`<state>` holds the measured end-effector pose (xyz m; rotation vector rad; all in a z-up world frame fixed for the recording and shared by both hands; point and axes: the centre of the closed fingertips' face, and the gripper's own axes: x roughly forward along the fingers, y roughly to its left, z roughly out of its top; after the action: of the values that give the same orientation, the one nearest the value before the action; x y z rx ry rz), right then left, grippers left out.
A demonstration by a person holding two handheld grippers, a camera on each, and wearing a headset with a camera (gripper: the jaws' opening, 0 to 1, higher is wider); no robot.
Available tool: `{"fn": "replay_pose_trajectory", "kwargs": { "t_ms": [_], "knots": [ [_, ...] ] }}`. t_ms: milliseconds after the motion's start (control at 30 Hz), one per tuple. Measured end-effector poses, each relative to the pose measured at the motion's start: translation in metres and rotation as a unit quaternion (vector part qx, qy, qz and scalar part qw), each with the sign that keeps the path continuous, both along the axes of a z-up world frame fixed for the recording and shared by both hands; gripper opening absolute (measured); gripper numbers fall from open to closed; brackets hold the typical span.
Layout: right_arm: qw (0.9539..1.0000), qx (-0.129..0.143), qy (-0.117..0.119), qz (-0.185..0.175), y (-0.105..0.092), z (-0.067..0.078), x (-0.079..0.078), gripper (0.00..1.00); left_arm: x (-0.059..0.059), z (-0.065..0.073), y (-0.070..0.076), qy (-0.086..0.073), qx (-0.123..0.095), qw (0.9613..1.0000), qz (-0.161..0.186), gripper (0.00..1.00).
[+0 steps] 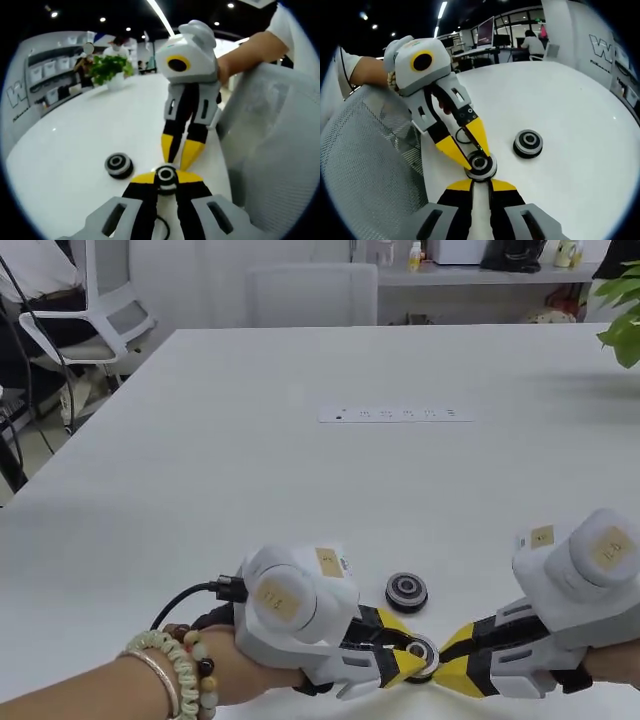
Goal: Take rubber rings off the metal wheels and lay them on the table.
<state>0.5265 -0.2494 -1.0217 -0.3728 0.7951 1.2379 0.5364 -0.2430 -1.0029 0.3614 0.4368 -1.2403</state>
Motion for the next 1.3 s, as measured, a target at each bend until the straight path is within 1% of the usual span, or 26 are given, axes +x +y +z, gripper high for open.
{"fn": "replay_pose_trajectory", "kwargs": {
  "t_ms": [100,133,200,267,333,400,500,567,600,633,667,700,733,767,800,833,867,900,933,1000,1067,1133,1200,1267,1300],
  "knots": [
    [1.0,0.0,0.002,-0.001,-0.001,0.0,0.0,0.05,0.0,0.0,0.0,0.002,-0.002,1.0,0.001,0.14],
    [1.0,0.0,0.002,-0.002,-0.002,0.0,0.0,0.01,0.0,0.0,0.0,0.002,-0.003,1.0,0.002,0.14],
    [0.9999,0.001,-0.001,-0.015,-0.004,0.0,0.004,0.0,0.0,0.0,0.0,0.002,-0.003,1.0,0.002,0.14],
    [0.9999,0.0,-0.003,-0.014,-0.004,0.0,0.006,0.0,0.0,0.0,0.0,0.002,-0.003,1.0,0.002,0.14],
    [0.9996,-0.003,-0.006,-0.026,-0.005,0.0,0.009,0.0,0.0,0.0,0.0,0.001,-0.003,1.0,0.001,0.14],
    [0.9994,0.001,0.004,-0.034,-0.005,0.0,0.008,0.0,0.001,0.0,0.0,0.001,-0.003,1.0,0.001,0.14],
    [0.9989,0.014,0.027,-0.035,-0.005,0.001,0.003,0.0,0.001,0.0,0.0,0.001,-0.003,1.0,0.0,0.14],
    [0.9989,0.014,0.026,-0.037,-0.006,0.001,0.004,0.0,0.0,0.0,0.0,0.0,-0.003,1.0,-0.001,0.14],
    [0.9992,0.01,0.015,-0.035,-0.006,0.001,0.005,0.0,0.0,0.0,0.0,0.0,-0.003,1.0,-0.001,0.14],
    [0.9993,0.007,0.01,-0.035,-0.007,0.002,0.006,0.0,0.0,0.0,0.0,0.0,-0.003,1.0,-0.001,0.14],
    [0.9993,0.0,0.002,-0.037,-0.007,0.002,0.008,0.0,0.0,0.0,0.0,0.0,-0.003,1.0,-0.001,0.14],
    [0.9992,-0.011,-0.002,-0.04,-0.009,0.002,0.01,0.0,0.0,0.0,0.0,0.0,-0.003,1.0,-0.002,0.14],
    [0.9985,-0.034,0.007,-0.042,-0.013,-0.001,0.008,0.0,0.0,0.0,0.0,0.0,-0.003,1.0,-0.002,0.14],
    [0.9984,-0.047,0.0,-0.031,-0.014,-0.002,0.007,0.0,0.0,0.0,0.0,0.0,-0.002,1.0,-0.002,0.14],
    [0.9979,-0.062,-0.011,-0.014,-0.013,-0.004,0.005,0.0,0.0,0.0,0.0,-0.001,-0.002,1.0,-0.002,0.14],
    [0.9971,-0.075,-0.013,-0.005,-0.014,-0.006,0.002,0.0,0.0,0.0,0.0,-0.001,-0.002,1.0,-0.002,0.14],
    [0.9955,-0.094,-0.012,0.005,-0.015,-0.01,-0.001,0.0,0.0,0.0,0.0,-0.001,-0.002,1.0,-0.003,0.14],
    [0.9956,-0.089,-0.022,0.019,-0.012,-0.007,-0.001,0.0,0.0,0.0,0.0,-0.001,-0.002,1.0,-0.003,0.14],
    [0.9955,-0.094,-0.013,-0.001,-0.008,-0.008,0.001,0.0,0.0,0.0,0.0,-0.001,-0.002,1.0,-0.003,0.14],
    [0.9948,-0.1,-0.015,-0.006,-0.005,-0.009,0.003,0.0,0.0,0.0,0.0,-0.001,-0.002,1.0,-0.003,0.14],
    [0.9938,-0.11,-0.017,-0.003,-0.006,-0.008,0.004,0.0,0.0,0.0,-0.001,-0.001,-0.002,1.0,-0.003,0.14],
    [0.9935,-0.112,-0.014,-0.015,-0.007,-0.008,0.006,0.0,0.0,0.0,-0.001,-0.002,-0.002,1.0,-0.004,0.14],
    [0.994,-0.106,-0.009,-0.022,-0.008,-0.007,0.005,0.0,-0.001,0.0,-0.002,-0.002,-0.002,1.0,-0.005,0.14],
    [0.9954,-0.094,-0.002,-0.016,-0.008,-0.007,0.002,0.0,-0.001,0.0,-0.002,-0.003,-0.002,1.0,-0.005,0.14],
    [0.9961,-0.086,0.005,-0.018,-0.008,-0.007,0.001,0.0,-0.001,0.0,-0.002,-0.004,-0.002,1.0,-0.006,0.14]
  ]
}}
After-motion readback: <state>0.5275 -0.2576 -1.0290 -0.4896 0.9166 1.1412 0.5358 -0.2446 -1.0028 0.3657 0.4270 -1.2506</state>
